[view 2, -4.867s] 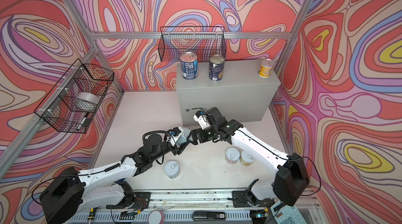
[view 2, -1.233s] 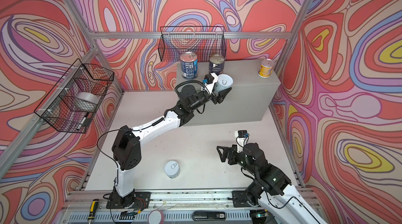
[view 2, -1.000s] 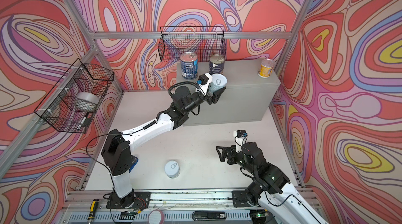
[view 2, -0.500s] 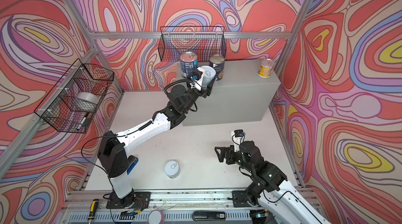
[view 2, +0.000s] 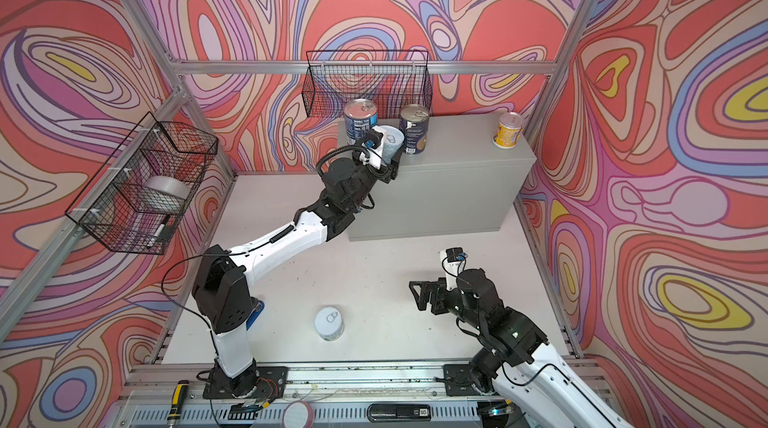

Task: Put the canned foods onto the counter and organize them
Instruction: 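Lower the white can with the left gripper beside the navy cans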

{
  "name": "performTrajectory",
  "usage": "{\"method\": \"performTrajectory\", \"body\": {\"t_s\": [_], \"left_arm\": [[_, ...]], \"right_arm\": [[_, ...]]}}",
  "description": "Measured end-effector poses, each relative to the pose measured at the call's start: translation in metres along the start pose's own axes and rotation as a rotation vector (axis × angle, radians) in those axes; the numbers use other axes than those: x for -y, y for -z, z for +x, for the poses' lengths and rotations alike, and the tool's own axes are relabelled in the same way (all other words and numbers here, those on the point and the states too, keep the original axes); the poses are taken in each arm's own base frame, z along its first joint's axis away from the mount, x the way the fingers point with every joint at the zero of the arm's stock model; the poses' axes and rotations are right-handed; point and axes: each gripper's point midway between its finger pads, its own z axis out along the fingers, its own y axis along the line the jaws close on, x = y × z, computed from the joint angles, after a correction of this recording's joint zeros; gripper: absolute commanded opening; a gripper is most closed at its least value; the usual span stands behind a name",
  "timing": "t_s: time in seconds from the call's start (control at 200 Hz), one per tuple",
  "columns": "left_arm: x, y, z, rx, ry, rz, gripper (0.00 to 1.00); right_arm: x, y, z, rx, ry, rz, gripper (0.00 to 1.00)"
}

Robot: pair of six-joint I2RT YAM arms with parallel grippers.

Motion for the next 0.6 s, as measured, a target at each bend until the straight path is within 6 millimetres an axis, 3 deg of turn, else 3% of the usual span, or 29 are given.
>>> {"method": "performTrajectory", "body": {"t_s": [0.11, 0.25, 0.326, 0.451, 0.601], "left_arm": [[0.0016, -0.0015, 0.0059, -0.009, 0.012, 0.003, 0.28], [0.0017, -0.0016, 0.0057, -0.008, 0.023, 0.004, 0.37], [0.0014, -0.0017, 0.0069, -0.009, 0.025, 0.000, 0.51], [0.0013, -0.0007, 0.0083, 0.002, 0.031, -0.002, 0.61], [0.0000, 0.0003, 0.0062, 0.022, 0.036, -0.012, 0.84]], "right_arm": [[0.0000, 0.0000, -0.0001, 0.000, 0.000, 0.000, 0.99], [0.0000, -0.0001, 0.0000, 0.000, 0.000, 0.000, 0.99], [0.0002, -0.0006, 0.0003, -0.003, 0.000, 0.002, 0.98], [0.0012, -0.0025, 0.0016, -0.012, 0.000, 0.007, 0.99], [0.0019, -0.0040, 0.0028, -0.019, 0.000, 0.012, 0.98]]}}
